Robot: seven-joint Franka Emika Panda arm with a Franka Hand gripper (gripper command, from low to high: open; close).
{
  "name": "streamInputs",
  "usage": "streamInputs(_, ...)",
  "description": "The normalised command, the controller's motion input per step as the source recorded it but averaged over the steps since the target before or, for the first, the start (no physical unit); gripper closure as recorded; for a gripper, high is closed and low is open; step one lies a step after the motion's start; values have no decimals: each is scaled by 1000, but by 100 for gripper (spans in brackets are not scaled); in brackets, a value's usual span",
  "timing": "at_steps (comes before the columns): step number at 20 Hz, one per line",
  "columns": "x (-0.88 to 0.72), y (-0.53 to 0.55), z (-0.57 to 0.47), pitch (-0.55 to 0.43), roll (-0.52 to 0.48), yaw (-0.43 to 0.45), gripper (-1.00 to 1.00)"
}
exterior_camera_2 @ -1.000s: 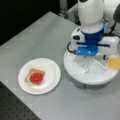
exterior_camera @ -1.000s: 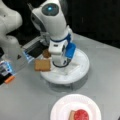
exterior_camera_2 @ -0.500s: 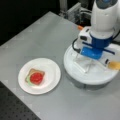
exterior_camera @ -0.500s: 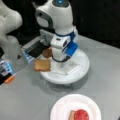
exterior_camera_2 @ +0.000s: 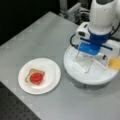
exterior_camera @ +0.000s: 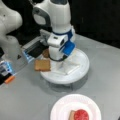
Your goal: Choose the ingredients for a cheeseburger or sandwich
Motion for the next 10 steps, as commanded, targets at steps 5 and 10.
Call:
streamInputs(5,-69,-198,-110,-37,-60,182,-100)
streamInputs(10,-22,-67,-122,-76,-67,154,-100)
